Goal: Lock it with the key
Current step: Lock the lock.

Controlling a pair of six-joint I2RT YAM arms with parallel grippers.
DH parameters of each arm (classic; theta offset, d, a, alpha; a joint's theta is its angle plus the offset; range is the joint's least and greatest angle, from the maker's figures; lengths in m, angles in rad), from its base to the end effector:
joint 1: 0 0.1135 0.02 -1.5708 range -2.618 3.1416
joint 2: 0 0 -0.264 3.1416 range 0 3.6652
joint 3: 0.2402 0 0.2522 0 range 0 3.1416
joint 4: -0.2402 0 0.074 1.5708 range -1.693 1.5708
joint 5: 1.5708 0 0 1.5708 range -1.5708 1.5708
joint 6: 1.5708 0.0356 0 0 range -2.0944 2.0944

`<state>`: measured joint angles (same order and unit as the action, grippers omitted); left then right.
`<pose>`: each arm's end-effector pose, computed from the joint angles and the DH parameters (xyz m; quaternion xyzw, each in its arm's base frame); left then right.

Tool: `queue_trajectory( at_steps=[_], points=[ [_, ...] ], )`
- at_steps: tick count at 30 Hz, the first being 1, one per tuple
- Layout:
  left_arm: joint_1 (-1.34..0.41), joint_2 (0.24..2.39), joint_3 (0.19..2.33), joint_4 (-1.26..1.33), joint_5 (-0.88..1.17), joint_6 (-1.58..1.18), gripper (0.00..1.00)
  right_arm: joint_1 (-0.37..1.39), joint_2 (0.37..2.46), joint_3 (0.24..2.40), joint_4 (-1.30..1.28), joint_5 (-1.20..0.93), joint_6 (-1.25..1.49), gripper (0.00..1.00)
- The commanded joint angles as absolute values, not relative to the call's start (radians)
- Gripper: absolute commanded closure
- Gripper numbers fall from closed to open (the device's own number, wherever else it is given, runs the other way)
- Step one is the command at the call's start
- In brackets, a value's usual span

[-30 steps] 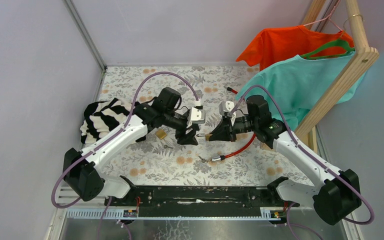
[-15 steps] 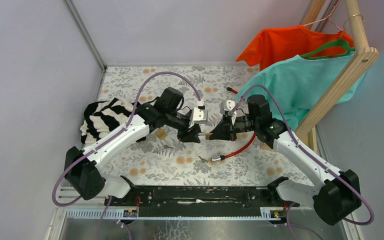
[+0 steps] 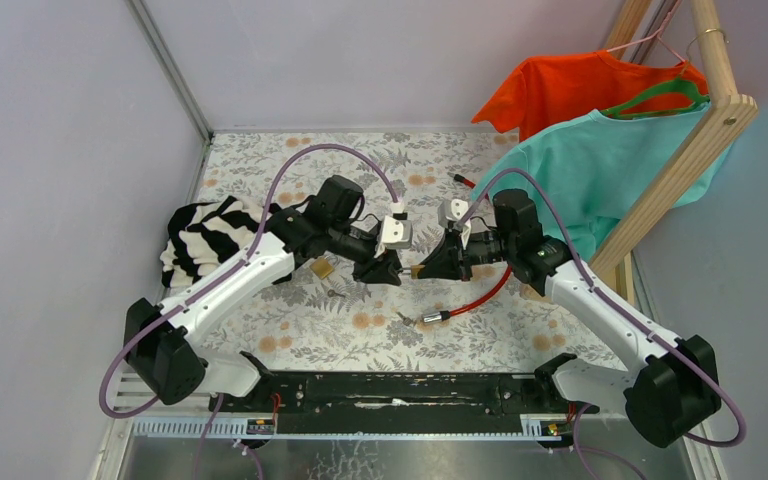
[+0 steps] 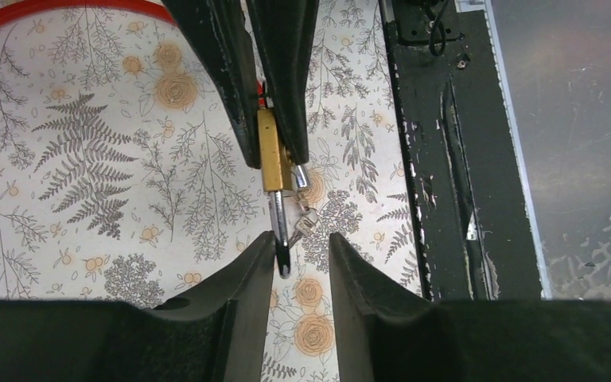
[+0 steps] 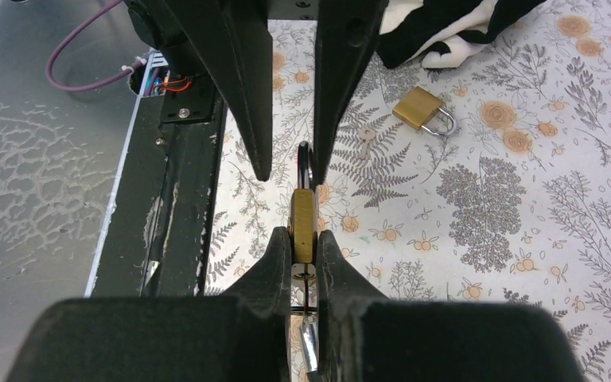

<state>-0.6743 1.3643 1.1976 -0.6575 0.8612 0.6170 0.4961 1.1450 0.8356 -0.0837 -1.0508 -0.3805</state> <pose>0.2045 -0.1980 0.3191 0.6307 0.5842 -0.3980 0.3201 0.2027 0.1449 0.3014 -0.5576 0.5332 0.4441 0.4556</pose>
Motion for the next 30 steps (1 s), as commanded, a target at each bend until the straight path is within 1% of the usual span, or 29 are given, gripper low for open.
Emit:
queue_trajectory(
  at_steps=[1, 6, 8, 16, 24, 27, 30],
  points=[
    [-0.683, 1.341, 1.191, -0.607, 0.890, 0.609, 0.65, 0.489, 1.146, 0.855, -0.046, -1.041, -0.395, 1.00],
    [-0.683, 1.347, 1.187, -0.607, 0.875, 0.599, 0.71, 0.489, 1.141, 0.857, -0.048, -1.039, -0.398, 1.00],
    [-0.683, 1.353, 1.188, -0.607, 0.868, 0.594, 0.72, 0.489, 1.137, 0.856, -0.048, -1.040, -0.398, 1.00],
    [-0.683, 1.370, 1.184, -0.607, 0.821, 0.580, 0.62, 0.482, 1.126, 0.857, -0.050, -1.048, -0.399, 1.00],
    [-0.683, 1.381, 1.182, -0.594, 0.817, 0.574, 0.62, 0.481, 1.126, 0.855, -0.052, -1.053, -0.398, 1.00],
    [-0.682, 1.383, 1.180, -0.589, 0.821, 0.574, 0.66, 0.480, 1.125, 0.856, -0.051, -1.057, -0.398, 1.00],
    [-0.683, 1.387, 1.182, -0.589, 0.822, 0.574, 0.73, 0.481, 1.123, 0.857, -0.051, -1.058, -0.396, 1.00]
  ],
)
